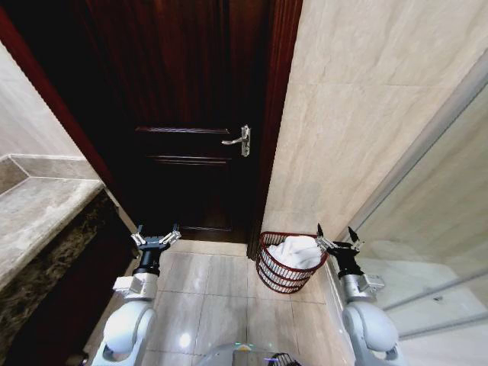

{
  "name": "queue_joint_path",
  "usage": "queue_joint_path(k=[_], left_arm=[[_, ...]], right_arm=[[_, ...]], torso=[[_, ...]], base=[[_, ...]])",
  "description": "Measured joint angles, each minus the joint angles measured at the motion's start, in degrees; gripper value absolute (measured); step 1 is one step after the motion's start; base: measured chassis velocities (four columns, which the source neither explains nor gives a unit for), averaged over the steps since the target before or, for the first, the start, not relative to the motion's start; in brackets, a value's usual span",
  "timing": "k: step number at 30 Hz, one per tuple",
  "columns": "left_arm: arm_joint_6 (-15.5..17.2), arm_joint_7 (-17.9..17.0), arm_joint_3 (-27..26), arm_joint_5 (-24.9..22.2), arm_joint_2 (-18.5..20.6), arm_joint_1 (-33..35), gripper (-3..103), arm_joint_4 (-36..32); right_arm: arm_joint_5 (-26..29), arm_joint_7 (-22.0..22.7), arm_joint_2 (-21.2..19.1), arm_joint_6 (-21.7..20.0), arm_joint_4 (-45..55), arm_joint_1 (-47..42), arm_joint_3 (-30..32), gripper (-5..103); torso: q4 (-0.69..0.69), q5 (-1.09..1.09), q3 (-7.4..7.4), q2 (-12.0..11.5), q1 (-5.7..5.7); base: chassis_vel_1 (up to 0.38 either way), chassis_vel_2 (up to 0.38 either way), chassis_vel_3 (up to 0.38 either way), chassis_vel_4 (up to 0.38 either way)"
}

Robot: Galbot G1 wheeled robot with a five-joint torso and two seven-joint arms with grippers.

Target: Discard the used towel into the hamper.

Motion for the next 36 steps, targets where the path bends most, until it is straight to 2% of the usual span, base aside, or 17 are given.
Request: queue_joint_path(k=[36], left_arm=[[-0.32,0.14,-0.09,0.48,-0.57,0.99,100,-1.71]], right_arm=[[0.78,-0.04,-0.35,0.32,1.38,-1.29,0.76,100]], torso=[[0.0,0.0,5.41,9.85,4.42]], base=[[0.0,0.0,0.0,0.0]])
